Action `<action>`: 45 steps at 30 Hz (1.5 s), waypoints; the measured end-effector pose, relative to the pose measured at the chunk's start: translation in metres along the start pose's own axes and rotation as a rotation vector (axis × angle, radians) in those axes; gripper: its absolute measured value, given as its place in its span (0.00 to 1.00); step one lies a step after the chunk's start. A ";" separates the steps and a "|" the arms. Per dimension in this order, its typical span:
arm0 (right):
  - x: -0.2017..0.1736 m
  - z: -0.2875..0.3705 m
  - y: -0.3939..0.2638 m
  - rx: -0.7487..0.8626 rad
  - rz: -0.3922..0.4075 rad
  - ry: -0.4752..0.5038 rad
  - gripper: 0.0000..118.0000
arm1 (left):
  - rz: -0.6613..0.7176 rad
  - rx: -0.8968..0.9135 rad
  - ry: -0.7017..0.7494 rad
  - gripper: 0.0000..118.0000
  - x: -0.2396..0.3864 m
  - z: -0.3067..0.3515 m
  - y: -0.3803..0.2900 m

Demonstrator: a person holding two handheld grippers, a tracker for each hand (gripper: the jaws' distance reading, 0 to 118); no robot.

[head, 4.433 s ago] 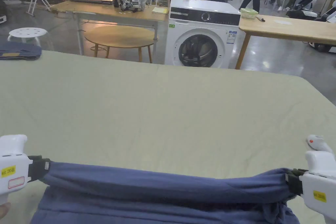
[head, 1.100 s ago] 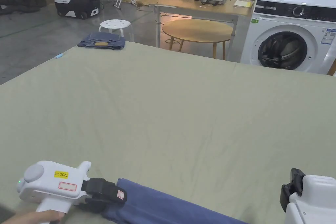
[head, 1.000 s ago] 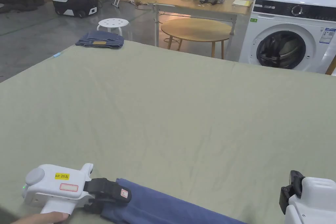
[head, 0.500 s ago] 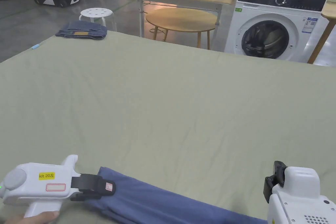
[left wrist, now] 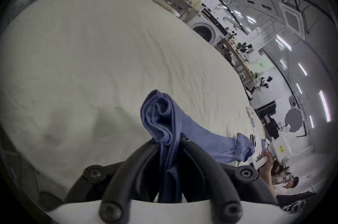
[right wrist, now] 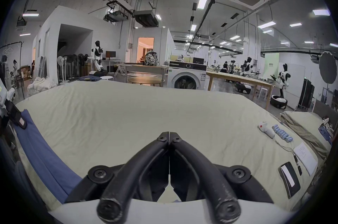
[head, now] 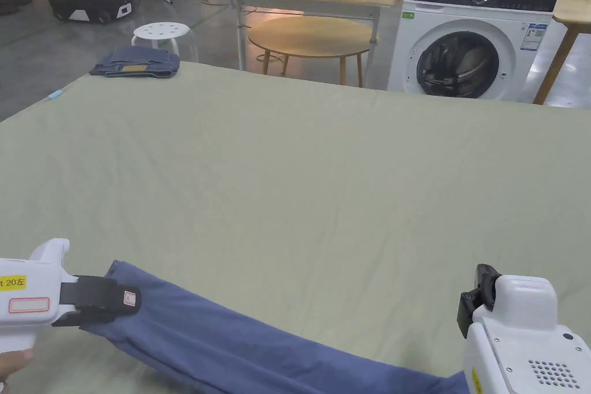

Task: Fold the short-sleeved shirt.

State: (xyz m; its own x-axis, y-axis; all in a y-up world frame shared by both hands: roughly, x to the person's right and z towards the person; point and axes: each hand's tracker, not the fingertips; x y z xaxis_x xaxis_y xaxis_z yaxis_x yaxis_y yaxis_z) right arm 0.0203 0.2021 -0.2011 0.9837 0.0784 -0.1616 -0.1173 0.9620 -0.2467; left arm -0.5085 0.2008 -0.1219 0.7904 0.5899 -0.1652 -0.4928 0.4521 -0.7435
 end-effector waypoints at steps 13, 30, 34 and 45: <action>0.008 0.000 -0.007 -0.021 -0.035 0.000 0.00 | 0.068 -0.017 -0.327 0.05 0.086 -0.031 -0.029; 0.041 0.010 -0.021 -0.063 -0.068 -0.065 0.00 | -0.077 -0.315 -0.094 0.05 0.171 -0.205 -0.088; 0.046 0.010 -0.023 -0.075 -0.070 -0.077 0.00 | -0.099 -0.347 -0.065 0.05 0.172 -0.215 -0.095; 0.046 0.011 -0.024 -0.088 -0.075 -0.079 0.00 | -0.116 -0.349 -0.162 0.29 0.185 -0.173 -0.078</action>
State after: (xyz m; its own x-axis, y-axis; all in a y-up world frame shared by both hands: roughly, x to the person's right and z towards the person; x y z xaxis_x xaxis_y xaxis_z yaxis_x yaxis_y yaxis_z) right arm 0.0702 0.1851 -0.1925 0.9974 0.0311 -0.0652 -0.0514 0.9396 -0.3383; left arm -0.2607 0.1590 -0.2066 0.7524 0.6586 0.0163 -0.2281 0.2836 -0.9314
